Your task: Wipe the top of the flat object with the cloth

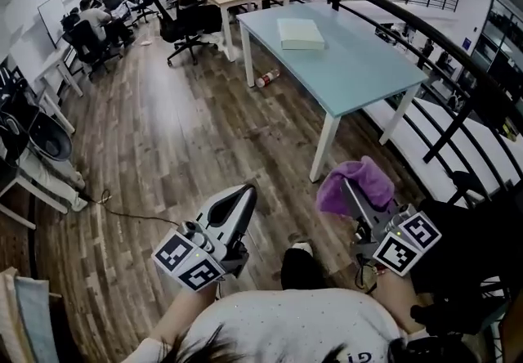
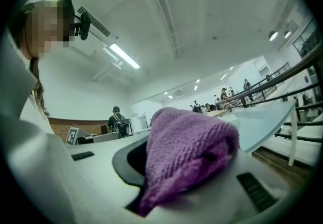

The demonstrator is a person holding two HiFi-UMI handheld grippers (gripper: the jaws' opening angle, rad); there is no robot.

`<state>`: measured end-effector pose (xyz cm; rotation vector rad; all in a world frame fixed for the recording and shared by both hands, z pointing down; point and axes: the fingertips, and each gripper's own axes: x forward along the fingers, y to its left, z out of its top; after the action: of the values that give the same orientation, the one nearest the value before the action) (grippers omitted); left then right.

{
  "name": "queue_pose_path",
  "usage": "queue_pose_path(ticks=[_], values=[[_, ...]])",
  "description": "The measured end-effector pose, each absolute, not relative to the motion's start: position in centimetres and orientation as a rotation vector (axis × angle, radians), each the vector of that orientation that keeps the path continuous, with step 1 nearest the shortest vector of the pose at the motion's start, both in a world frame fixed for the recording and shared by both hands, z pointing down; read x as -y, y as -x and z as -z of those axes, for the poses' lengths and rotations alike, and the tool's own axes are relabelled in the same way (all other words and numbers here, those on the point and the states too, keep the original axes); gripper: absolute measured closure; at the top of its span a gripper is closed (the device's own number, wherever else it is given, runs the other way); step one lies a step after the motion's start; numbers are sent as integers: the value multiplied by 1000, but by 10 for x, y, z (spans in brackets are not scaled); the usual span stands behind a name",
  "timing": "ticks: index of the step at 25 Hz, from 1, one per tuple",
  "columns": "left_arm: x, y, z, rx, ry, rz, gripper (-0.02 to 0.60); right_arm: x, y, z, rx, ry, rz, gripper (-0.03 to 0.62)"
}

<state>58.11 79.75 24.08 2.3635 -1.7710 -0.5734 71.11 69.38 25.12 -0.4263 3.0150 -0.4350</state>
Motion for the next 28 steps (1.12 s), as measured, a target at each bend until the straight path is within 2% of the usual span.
queue_pose_path(ticks=[6, 15, 28], values=[[-719, -533, -219, 1771, -2357, 592, 580, -605, -639, -229, -3099, 321, 352, 563], [-591, -489, -229, 1940, -2233, 580, 580, -471, -599, -218, -3140, 231, 224, 563], [-516, -411, -235, 1911, -2198, 612, 580, -384, -521, -239, -3174, 264, 283, 563]])
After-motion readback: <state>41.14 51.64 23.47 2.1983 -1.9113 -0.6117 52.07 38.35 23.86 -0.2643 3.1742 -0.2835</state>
